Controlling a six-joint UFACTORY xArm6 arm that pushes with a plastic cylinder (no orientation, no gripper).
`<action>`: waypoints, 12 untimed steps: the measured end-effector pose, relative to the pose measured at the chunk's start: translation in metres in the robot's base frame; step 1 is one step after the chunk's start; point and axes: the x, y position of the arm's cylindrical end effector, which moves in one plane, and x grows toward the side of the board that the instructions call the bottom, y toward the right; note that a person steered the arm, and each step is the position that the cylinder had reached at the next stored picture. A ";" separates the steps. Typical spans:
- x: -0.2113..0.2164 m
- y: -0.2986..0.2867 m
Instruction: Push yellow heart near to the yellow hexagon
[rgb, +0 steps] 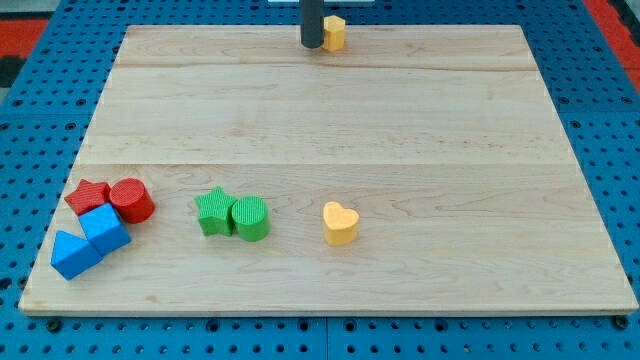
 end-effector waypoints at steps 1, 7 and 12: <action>0.057 0.026; 0.295 -0.016; 0.300 0.053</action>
